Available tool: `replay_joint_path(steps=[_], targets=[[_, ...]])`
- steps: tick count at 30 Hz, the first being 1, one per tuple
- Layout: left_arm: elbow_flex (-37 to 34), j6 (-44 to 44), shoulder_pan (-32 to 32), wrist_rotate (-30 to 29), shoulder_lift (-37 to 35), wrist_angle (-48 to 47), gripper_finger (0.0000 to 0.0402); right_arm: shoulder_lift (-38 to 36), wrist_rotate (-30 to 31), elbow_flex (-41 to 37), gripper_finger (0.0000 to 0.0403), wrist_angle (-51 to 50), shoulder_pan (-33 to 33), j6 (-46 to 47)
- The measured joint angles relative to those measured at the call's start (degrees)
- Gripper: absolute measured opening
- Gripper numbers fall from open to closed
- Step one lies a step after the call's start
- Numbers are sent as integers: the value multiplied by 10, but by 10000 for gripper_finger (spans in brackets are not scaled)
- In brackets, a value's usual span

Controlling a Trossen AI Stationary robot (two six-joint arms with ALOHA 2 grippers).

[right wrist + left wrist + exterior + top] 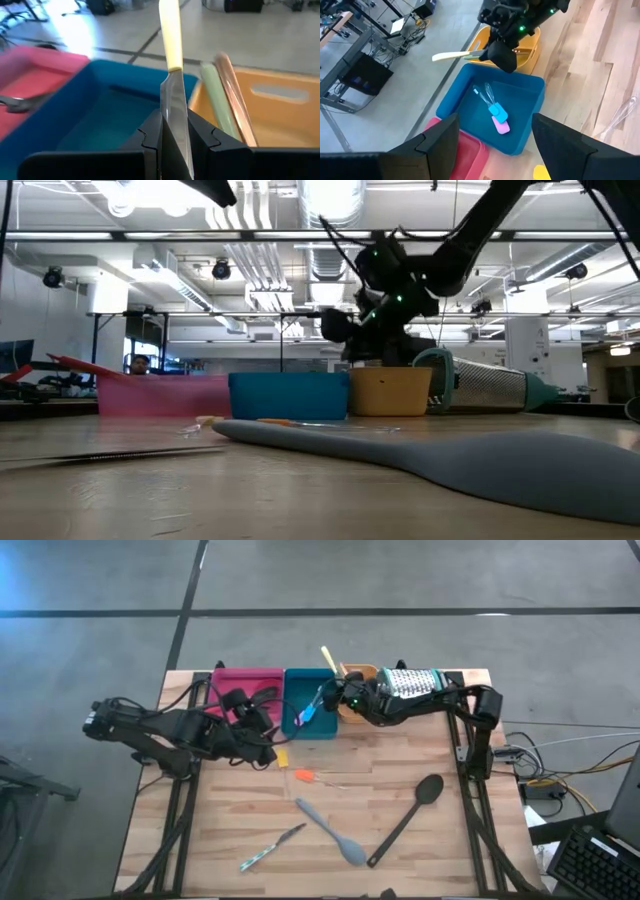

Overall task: Pick & Place Kitchen Items
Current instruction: Put the yellow knife into the yellow bin

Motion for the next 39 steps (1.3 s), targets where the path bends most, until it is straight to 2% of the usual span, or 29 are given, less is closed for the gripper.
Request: replay_joint_path(steps=[14,29,39], targets=[[0,0,0,0,-11,-8,252,3,1,-41,41,0,-20,24],[0,-6,0,0,-11,-5,252,3,-13,-42,42,-44,-26,24],[0,-7,0,0,-11,-5,252,2,-32,-43,165,-50,-26,24]])
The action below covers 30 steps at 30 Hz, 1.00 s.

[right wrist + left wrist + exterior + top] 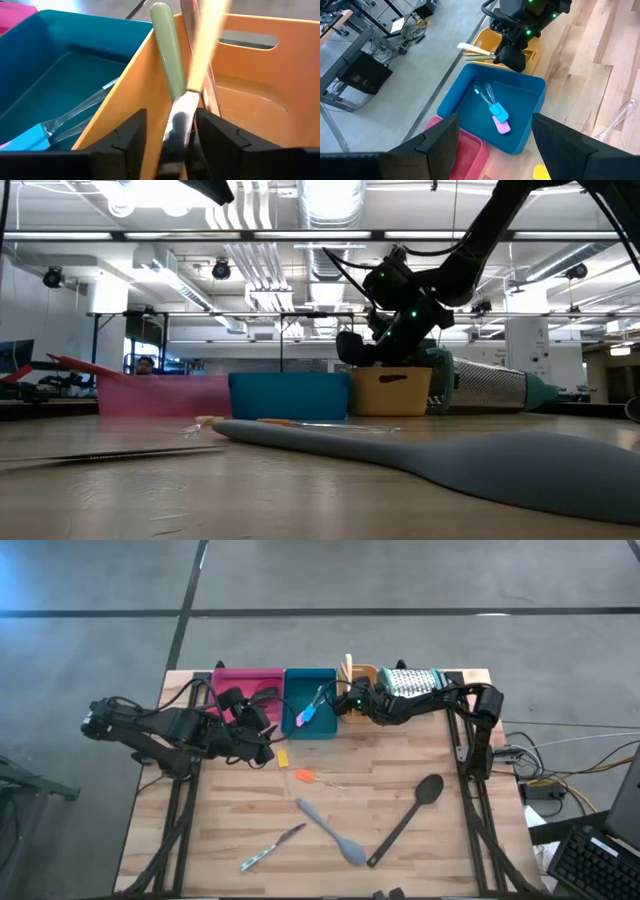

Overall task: Pick & Place Kitchen Items
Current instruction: Put the yellow knife into the yellow bin, then put the black spoon into the pink bin

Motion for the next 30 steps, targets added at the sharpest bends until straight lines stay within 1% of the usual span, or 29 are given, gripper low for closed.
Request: replay_joint_path(steps=[3,7,16,19,24,30], targets=[[0,0,0,0,0,0,252,-2,0,0,189,1,0,0],[0,0,0,0,0,0,252,-4,0,4,210,4,0,-1],[0,0,0,0,0,0,252,-21,-25,32,230,6,11,-23],[0,0,0,0,0,0,252,-31,-25,39,230,7,19,-40],[0,-1,0,0,0,0,252,-55,-24,48,217,6,34,-80],[0,-15,0,6,0,-6,252,-99,-29,62,197,8,73,-150]])
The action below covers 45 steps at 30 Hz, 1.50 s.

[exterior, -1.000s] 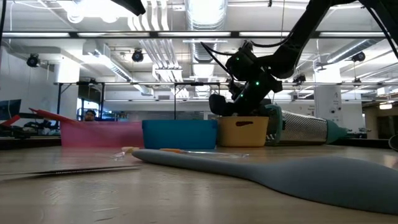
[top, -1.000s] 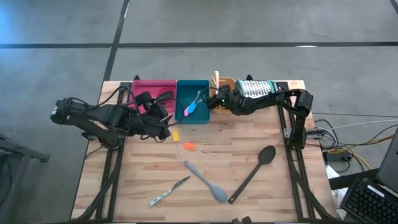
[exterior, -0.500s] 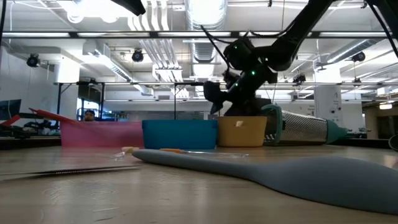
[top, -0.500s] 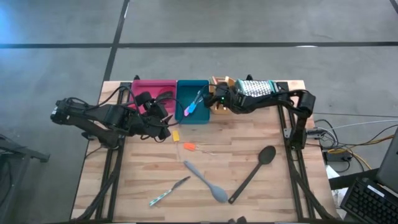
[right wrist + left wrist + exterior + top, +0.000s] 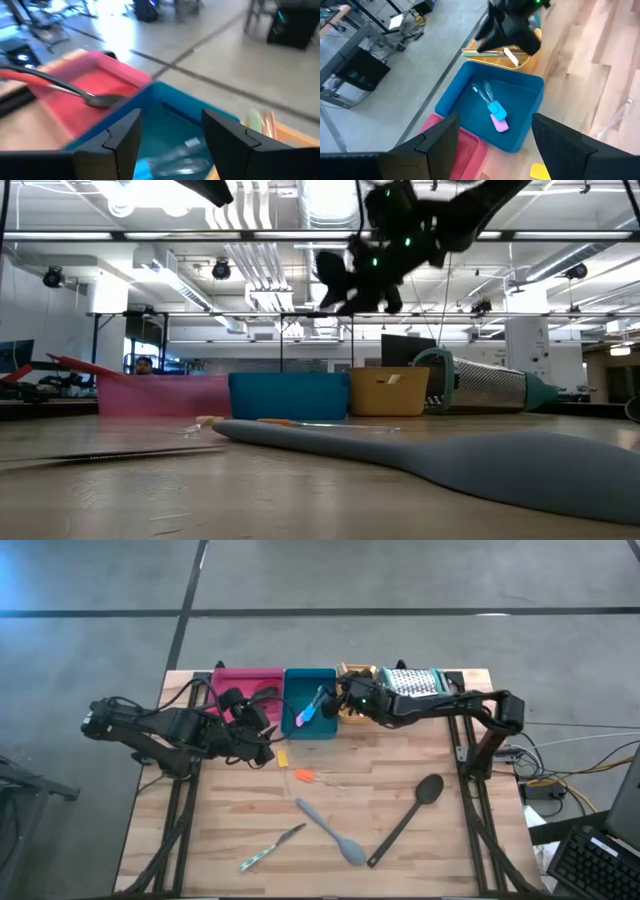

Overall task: Pick & Place Kitchen Items
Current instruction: Put the black spoon into the pink bin

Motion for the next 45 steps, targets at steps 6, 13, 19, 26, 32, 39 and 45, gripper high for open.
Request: replay_joint_path(steps=[6,13,19,26,32,39,45], targets=[[0,-1,0,49,0,-9,252,-66,-1,5,179,-10,55,-81],[0,-1,0,60,0,-10,252,-157,-1,7,156,-94,125,-138],[0,-1,0,61,0,-10,252,-213,-1,36,136,-248,183,-120],[0,8,0,70,0,-14,252,-230,-1,94,111,-437,253,-81],[0,8,0,73,0,-20,252,-220,-1,127,88,-499,316,-63],[-2,29,0,107,0,-43,252,-222,-8,124,60,-500,370,-60],[-30,53,0,152,7,-40,252,-222,-10,116,40,-500,381,-59]])
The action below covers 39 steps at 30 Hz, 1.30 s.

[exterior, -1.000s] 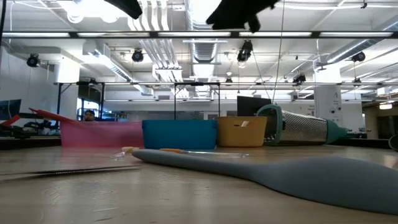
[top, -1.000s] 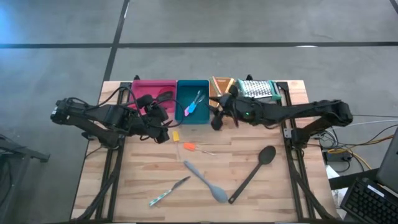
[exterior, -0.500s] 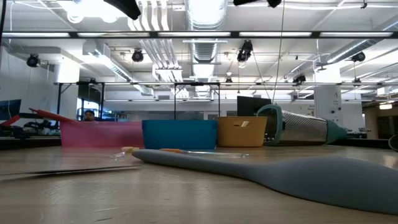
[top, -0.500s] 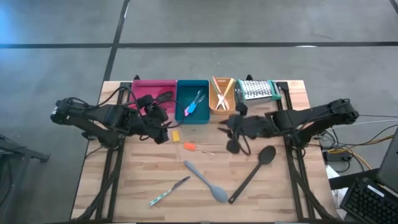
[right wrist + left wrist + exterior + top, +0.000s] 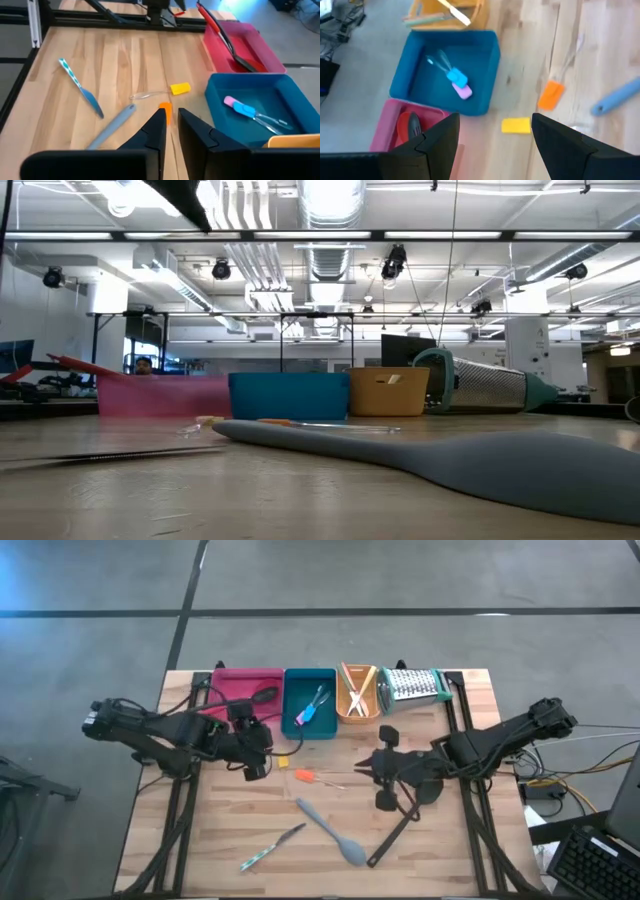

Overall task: Pick & Place Kitchen Items
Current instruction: Put the black spoon into the pink bin

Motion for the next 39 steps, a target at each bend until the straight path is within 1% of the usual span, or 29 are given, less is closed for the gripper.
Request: replay_joint_path(steps=[5,9,12,14,17,20,23,27,32,34,39], targets=[[-58,21,0,19,1,3,252,0,0,-6,32,0,0,13],[-105,33,0,42,1,27,252,0,0,-6,36,0,0,12],[-132,17,0,57,1,59,252,0,0,-6,43,-7,0,18],[-143,0,0,57,1,70,252,0,-3,-6,48,-42,0,46],[-151,-17,0,57,1,65,252,0,-44,-6,55,-109,0,97],[-151,-20,0,43,1,68,252,3,-97,-15,59,-127,4,115],[-151,-21,1,19,1,68,252,19,-152,-26,56,-139,11,64],[-151,-30,1,0,1,73,252,48,-225,-39,46,-194,24,-16],[-151,-37,1,-7,1,79,252,100,-294,-50,33,-265,44,-64],[-151,-38,1,-10,1,83,252,123,-305,-48,29,-290,49,-73],[-150,-37,2,-13,0,87,252,173,-306,-39,31,-304,57,-69]])
